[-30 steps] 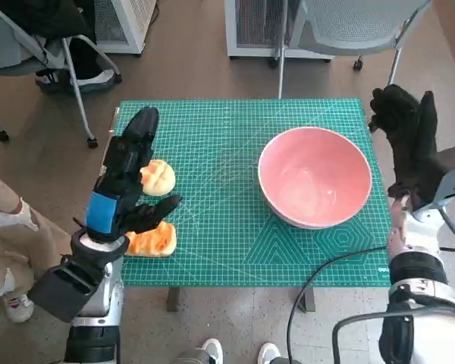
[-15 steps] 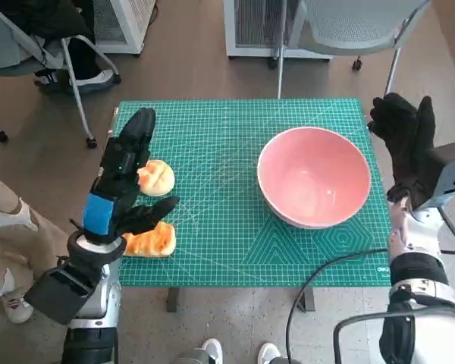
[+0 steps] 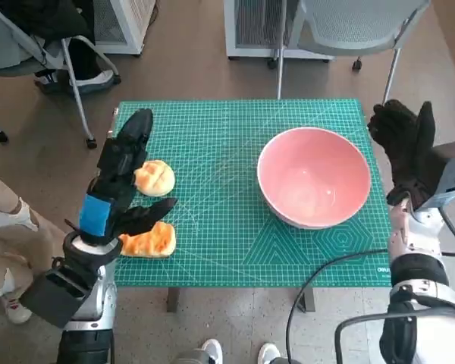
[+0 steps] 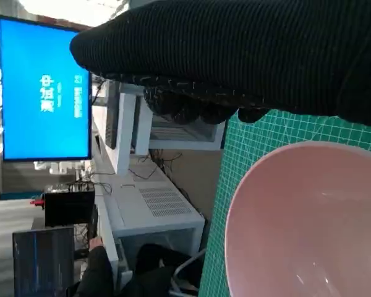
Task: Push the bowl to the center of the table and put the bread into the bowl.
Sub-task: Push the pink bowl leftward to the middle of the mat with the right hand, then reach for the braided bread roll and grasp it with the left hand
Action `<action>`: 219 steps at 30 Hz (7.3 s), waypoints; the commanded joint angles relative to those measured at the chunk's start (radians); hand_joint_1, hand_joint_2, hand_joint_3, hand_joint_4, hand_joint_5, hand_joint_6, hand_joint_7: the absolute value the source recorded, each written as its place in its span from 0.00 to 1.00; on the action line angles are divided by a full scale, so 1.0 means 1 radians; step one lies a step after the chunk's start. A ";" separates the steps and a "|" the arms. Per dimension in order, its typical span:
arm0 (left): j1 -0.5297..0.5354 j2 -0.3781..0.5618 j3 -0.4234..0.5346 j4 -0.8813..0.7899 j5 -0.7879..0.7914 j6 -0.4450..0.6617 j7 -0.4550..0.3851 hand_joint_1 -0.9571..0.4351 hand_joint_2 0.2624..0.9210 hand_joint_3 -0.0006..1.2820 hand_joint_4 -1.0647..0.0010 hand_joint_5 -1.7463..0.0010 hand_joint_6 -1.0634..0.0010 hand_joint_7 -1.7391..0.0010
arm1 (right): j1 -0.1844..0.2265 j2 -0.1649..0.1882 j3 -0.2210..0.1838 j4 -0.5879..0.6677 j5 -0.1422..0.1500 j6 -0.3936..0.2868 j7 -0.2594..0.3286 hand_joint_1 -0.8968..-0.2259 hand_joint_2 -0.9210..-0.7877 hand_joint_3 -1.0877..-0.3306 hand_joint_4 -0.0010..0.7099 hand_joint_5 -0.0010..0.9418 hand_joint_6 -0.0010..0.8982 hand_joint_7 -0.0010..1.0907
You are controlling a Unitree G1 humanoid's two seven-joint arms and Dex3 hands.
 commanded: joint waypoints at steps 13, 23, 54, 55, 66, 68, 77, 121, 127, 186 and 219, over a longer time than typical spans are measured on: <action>0.020 0.015 0.006 -0.037 -0.007 0.023 -0.005 0.26 1.00 0.19 0.98 1.00 1.00 0.82 | 0.056 0.018 -0.018 0.020 -0.007 0.056 0.000 0.55 0.00 0.29 0.23 0.00 0.20 0.18; 0.024 0.022 0.011 -0.046 -0.015 0.032 -0.013 0.26 1.00 0.19 0.98 1.00 1.00 0.82 | 0.059 0.028 -0.021 0.022 -0.007 0.075 -0.007 0.56 0.00 0.28 0.21 0.00 0.20 0.15; 0.033 0.037 0.023 -0.065 -0.014 0.045 -0.011 0.26 1.00 0.19 0.98 1.00 1.00 0.82 | 0.047 0.103 -0.037 0.022 0.004 0.086 0.013 0.58 0.00 0.34 0.25 0.01 0.27 0.10; 0.033 0.037 0.024 -0.065 -0.014 0.045 -0.011 0.26 1.00 0.19 0.98 1.00 1.00 0.82 | 0.046 0.106 -0.036 0.021 0.003 0.085 0.014 0.57 0.00 0.35 0.25 0.01 0.28 0.10; 0.037 0.034 0.025 -0.080 -0.008 0.052 -0.003 0.27 1.00 0.19 0.98 1.00 1.00 0.81 | 0.042 0.135 -0.024 0.022 -0.006 0.079 0.023 0.52 0.00 0.36 0.27 0.01 0.29 0.09; 0.038 0.034 0.025 -0.082 -0.007 0.052 -0.001 0.27 1.00 0.19 0.98 1.00 1.00 0.81 | 0.040 0.140 -0.026 0.022 -0.002 0.082 0.033 0.52 0.00 0.36 0.27 0.01 0.30 0.09; 0.044 0.033 0.025 -0.091 -0.002 0.053 0.007 0.27 1.00 0.19 0.98 1.00 1.00 0.81 | 0.029 0.160 -0.031 0.021 0.002 0.086 0.054 0.50 0.00 0.37 0.29 0.01 0.31 0.08; 0.105 0.029 0.043 -0.185 0.009 0.095 0.054 0.28 1.00 0.20 0.98 1.00 1.00 0.81 | -0.055 0.266 0.004 0.022 -0.028 0.092 0.032 0.55 0.00 0.36 0.32 0.01 0.33 0.06; 0.122 0.026 0.046 -0.211 0.025 0.105 0.074 0.28 1.00 0.20 0.98 1.00 1.00 0.82 | -0.066 0.288 0.015 0.021 -0.041 0.084 0.028 0.56 0.00 0.35 0.33 0.01 0.33 0.06; 0.066 0.012 0.018 -0.172 0.016 0.116 0.068 0.26 1.00 0.21 0.98 1.00 1.00 0.82 | 0.032 0.230 0.027 -0.300 0.201 -0.453 0.500 0.47 0.00 0.36 0.22 0.00 0.31 0.05; 0.012 0.034 0.014 -0.096 0.024 0.066 0.016 0.25 1.00 0.19 0.97 1.00 1.00 0.80 | 0.147 0.228 0.080 -0.509 0.296 -0.418 0.604 0.44 0.00 0.42 0.21 0.00 0.25 0.07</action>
